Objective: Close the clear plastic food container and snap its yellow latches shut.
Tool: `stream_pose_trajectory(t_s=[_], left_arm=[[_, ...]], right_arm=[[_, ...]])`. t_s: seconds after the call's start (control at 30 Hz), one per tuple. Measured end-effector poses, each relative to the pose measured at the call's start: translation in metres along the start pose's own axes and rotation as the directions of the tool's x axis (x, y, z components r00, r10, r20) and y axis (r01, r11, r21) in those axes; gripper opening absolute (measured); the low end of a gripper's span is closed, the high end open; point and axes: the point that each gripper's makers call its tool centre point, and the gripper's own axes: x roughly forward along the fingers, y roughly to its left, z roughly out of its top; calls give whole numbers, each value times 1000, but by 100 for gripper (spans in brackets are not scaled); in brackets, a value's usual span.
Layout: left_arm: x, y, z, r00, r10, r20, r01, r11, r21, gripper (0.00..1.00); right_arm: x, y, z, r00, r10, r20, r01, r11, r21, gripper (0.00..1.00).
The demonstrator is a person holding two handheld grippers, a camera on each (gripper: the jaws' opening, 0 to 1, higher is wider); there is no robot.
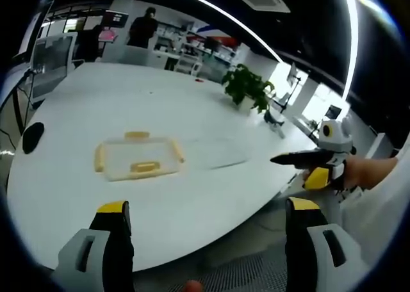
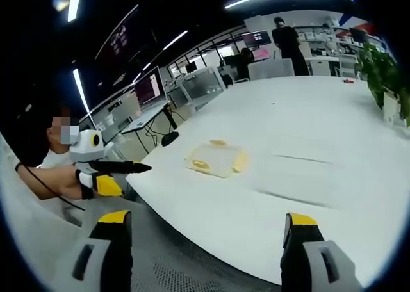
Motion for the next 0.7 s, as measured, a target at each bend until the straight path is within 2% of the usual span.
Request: stream_pose_trajectory(t_s=[0.7], left_arm=[[-1, -1, 1, 1000, -3, 3, 3, 1000, 20, 100]], right_arm=[[0, -1, 2, 1000, 3, 11, -3, 1000, 12, 97]])
